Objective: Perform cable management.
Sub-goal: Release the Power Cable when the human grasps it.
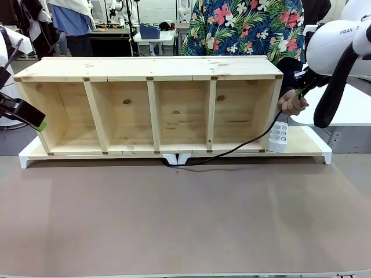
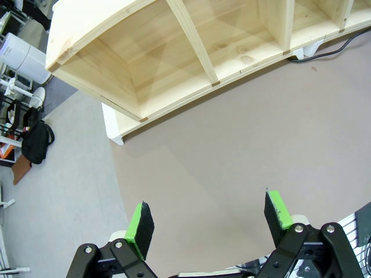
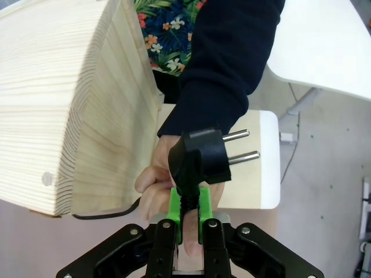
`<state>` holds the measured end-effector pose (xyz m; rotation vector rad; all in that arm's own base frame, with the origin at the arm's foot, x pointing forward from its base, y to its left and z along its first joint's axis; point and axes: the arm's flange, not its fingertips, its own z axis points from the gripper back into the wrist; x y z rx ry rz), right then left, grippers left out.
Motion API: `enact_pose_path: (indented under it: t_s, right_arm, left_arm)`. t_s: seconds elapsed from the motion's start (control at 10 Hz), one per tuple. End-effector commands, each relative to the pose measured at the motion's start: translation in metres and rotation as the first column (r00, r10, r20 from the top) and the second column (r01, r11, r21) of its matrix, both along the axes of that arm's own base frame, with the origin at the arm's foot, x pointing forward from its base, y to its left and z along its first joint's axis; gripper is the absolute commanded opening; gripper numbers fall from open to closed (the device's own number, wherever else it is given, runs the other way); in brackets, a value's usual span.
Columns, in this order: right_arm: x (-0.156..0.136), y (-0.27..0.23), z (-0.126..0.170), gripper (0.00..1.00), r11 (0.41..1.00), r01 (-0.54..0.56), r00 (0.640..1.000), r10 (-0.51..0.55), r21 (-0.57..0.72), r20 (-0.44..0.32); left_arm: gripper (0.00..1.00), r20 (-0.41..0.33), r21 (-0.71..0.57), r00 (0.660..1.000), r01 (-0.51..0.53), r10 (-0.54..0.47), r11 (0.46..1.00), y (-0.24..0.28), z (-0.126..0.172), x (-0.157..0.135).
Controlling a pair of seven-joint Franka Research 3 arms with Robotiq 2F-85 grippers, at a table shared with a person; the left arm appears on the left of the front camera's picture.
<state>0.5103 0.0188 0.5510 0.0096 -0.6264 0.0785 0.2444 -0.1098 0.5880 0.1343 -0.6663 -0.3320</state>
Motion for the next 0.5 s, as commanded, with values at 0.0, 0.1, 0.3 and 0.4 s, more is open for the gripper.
enact_pose_path:
  t_s: [0.0,0.1,0.3,0.4]
  right_arm:
    - [0.0061,0.0043,0.0027,0.34,1.000,-0.024,0.999,0.025,0.018,-0.044]
    - [0.0054,0.0056,0.0027,0.50,1.000,-0.022,0.998,0.023,0.022,-0.056]
    - [0.0055,0.0065,0.0032,0.70,1.000,-0.025,0.998,0.026,0.019,-0.062]
    - [0.0055,0.0068,0.0040,0.74,1.000,-0.025,0.998,0.026,0.017,-0.060]
  left_arm:
    - [1.00,0.002,0.004,1.000,0.003,-0.003,1.000,0.0004,0.0001,0.0012]
    - [1.00,0.002,0.004,1.000,0.003,-0.003,1.000,0.0004,0.0001,0.0012]
    - [1.00,0.002,0.004,1.000,0.003,-0.003,1.000,0.0004,0.0001,0.0012]
    - [1.00,0.002,0.004,1.000,0.003,-0.003,1.000,0.0004,0.0001,0.0012]
